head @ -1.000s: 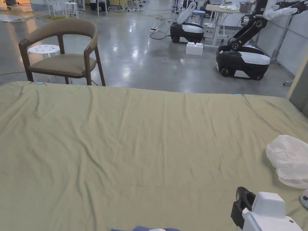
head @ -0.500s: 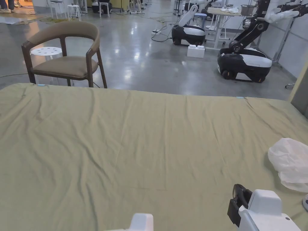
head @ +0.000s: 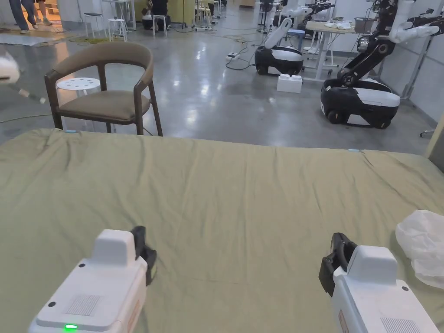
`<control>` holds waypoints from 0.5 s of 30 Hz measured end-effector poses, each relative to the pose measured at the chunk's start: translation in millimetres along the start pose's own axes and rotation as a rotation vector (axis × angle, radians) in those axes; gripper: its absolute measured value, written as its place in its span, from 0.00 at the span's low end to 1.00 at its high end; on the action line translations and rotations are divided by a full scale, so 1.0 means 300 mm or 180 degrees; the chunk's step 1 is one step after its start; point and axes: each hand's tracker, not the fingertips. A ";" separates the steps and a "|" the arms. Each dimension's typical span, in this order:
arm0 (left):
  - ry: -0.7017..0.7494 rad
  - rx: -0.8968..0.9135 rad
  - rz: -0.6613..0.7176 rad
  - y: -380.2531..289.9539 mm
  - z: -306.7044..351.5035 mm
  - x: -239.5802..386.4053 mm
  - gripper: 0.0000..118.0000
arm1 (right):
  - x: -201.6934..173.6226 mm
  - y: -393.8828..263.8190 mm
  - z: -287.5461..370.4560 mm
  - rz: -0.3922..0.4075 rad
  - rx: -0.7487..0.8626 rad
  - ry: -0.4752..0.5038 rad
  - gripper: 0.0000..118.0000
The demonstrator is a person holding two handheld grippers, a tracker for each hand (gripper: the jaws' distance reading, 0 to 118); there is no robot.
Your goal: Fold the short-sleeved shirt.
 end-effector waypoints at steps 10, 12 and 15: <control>0.0296 0.0292 -0.0013 -0.010 0.039 -0.107 0.02 | 0.000 0.041 0.034 0.0072 0.0118 -0.0042 0.00; 0.0280 0.0228 -0.0015 -0.032 0.043 -0.123 0.02 | -0.022 -0.002 0.059 0.0055 -0.0107 0.0094 0.00; 0.0226 0.0094 0.0007 -0.075 0.048 -0.149 0.02 | -0.091 -0.113 0.121 0.0109 -0.0492 0.0409 0.00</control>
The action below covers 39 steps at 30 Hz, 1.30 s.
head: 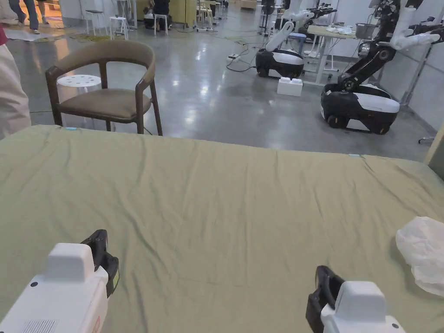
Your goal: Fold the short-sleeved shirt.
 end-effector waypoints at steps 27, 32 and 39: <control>-0.2070 -0.2527 0.1350 -0.460 -0.071 -0.076 0.53 | -0.159 -0.561 -0.073 0.0010 -0.1115 0.0161 0.00; -0.2616 -0.3161 0.2021 -0.603 -0.193 -0.042 0.72 | -0.143 -0.573 -0.078 -0.0064 -0.1126 0.0207 0.00; -0.2905 -0.3162 0.2821 -0.687 -0.265 0.023 0.59 | -0.134 -0.580 -0.078 -0.0069 -0.1102 0.0241 0.00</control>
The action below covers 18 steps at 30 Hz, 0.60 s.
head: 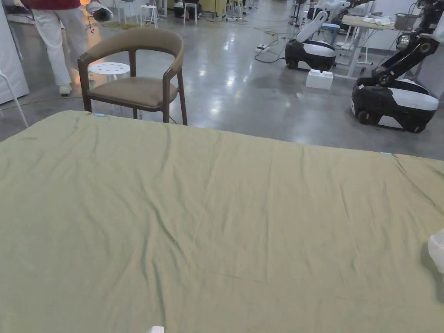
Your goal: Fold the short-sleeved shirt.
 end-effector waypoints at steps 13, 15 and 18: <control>-0.0048 0.0003 -0.0149 -0.023 0.040 0.031 0.16 | -0.012 0.051 0.038 0.0137 0.0080 0.0003 0.00; -0.0079 0.0024 -0.0193 0.005 0.091 0.064 0.16 | -0.008 0.110 0.061 0.0232 0.0232 -0.0101 0.00; 0.0028 0.0026 -0.0332 0.066 0.206 0.108 0.15 | 0.025 0.221 0.075 0.0203 0.0403 -0.0171 0.00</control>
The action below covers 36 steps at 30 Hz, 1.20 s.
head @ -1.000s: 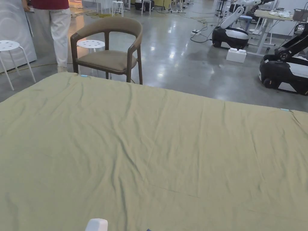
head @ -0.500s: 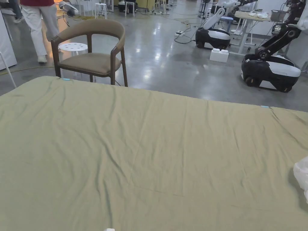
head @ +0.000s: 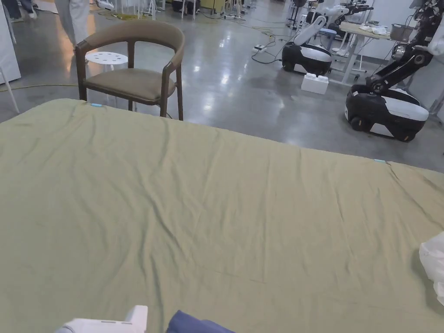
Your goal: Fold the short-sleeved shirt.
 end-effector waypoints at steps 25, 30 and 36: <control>0.2368 0.0376 0.0299 0.359 1.105 -0.107 0.16 | 0.156 0.436 -0.033 -0.0179 0.0704 -0.0433 0.00; 0.2755 0.0405 0.0293 0.330 1.085 -0.095 0.21 | 0.175 0.407 -0.039 -0.0205 0.0618 -0.0458 0.00; 0.3503 0.0503 0.0095 0.314 1.107 -0.037 0.42 | 0.197 0.400 -0.035 -0.0230 0.0594 -0.0465 0.00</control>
